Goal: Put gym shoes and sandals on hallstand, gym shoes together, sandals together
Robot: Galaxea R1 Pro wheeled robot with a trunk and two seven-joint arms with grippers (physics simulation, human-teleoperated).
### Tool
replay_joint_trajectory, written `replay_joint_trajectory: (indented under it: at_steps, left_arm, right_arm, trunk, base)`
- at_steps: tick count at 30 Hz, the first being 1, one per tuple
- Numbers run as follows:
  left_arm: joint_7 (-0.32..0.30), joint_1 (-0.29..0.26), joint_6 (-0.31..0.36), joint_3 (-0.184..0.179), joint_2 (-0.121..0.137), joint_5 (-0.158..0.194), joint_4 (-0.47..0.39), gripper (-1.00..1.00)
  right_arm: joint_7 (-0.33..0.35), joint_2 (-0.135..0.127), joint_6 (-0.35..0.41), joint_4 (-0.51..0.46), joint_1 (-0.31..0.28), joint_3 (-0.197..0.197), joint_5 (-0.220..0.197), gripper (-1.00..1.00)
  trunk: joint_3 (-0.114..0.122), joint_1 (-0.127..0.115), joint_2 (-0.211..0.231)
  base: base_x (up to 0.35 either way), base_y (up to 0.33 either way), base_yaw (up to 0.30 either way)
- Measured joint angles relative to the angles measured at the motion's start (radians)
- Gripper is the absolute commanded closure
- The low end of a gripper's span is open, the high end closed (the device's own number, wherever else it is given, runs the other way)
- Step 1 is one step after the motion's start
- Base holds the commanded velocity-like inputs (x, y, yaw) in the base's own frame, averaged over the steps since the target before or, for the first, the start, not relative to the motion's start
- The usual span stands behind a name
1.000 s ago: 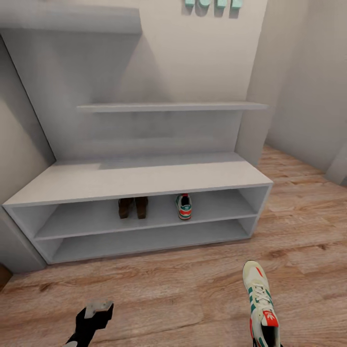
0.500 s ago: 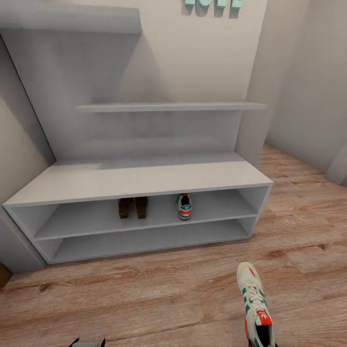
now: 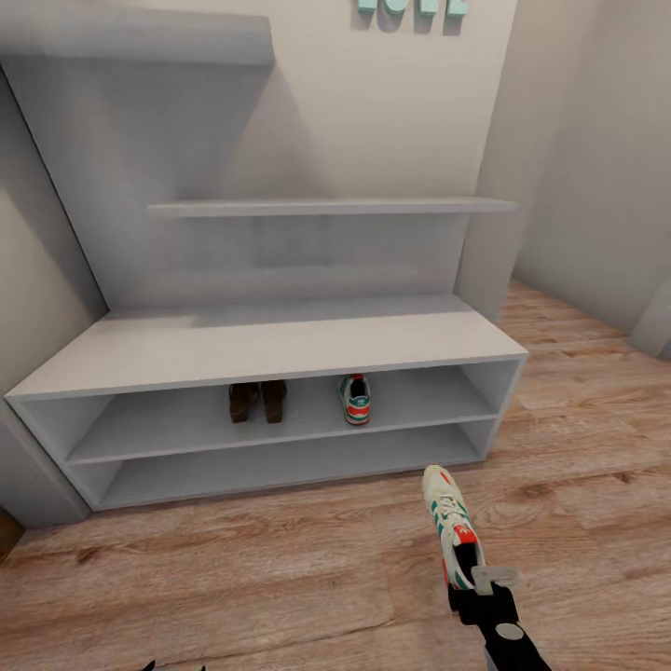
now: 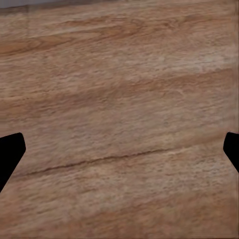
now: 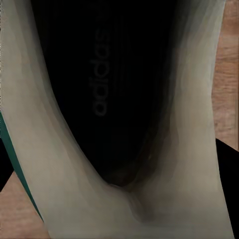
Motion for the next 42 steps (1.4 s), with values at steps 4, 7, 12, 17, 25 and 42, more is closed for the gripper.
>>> replay_joint_trajectory:
  at_steps: [4,7,12,17,25,42]
  left_arm:
    - [-0.043,0.016,-0.034,0.002,0.001,0.014,0.000,-1.00]
    - [-0.054,0.020,-0.043,0.003,0.002,0.041,-0.001,-1.00]
    - [-0.069,0.026,-0.051,0.003,0.009,0.135,-0.001,-1.00]
    - [-0.126,0.028,-0.051,0.002,0.031,0.197,-0.001,-1.00]
    - [-0.171,0.001,-0.004,0.006,0.076,0.228,-0.017,-1.00]
    - [-0.203,0.034,-0.035,0.009,0.129,0.133,-0.019,-1.00]
  right_arm:
    - [-0.001,0.017,0.121,-0.065,-0.052,0.023,-0.001,1.00]
    - [-0.002,0.031,0.156,-0.102,-0.065,0.028,-0.001,1.00]
    - [-0.004,0.062,0.188,-0.189,-0.076,0.032,-0.001,1.00]
    - [-0.005,0.076,0.234,-0.245,-0.079,0.033,-0.001,1.00]
    - [-0.005,0.077,0.254,-0.250,-0.081,0.032,0.007,1.00]
    - [-0.002,0.072,0.289,-0.283,-0.096,0.059,0.015,1.00]
  trunk:
    - [0.000,0.000,0.000]
    - [0.000,0.000,0.000]
    - [0.000,0.000,0.000]
    - [0.000,0.000,0.000]
    - [0.000,0.000,0.000]
    - [0.000,0.000,0.000]
  base:
    - [0.000,0.000,0.000]
    - [0.000,0.000,0.000]
    - [0.000,0.000,0.000]
    - [0.000,0.000,0.000]
    - [0.000,0.000,0.000]
    - [0.000,0.000,0.000]
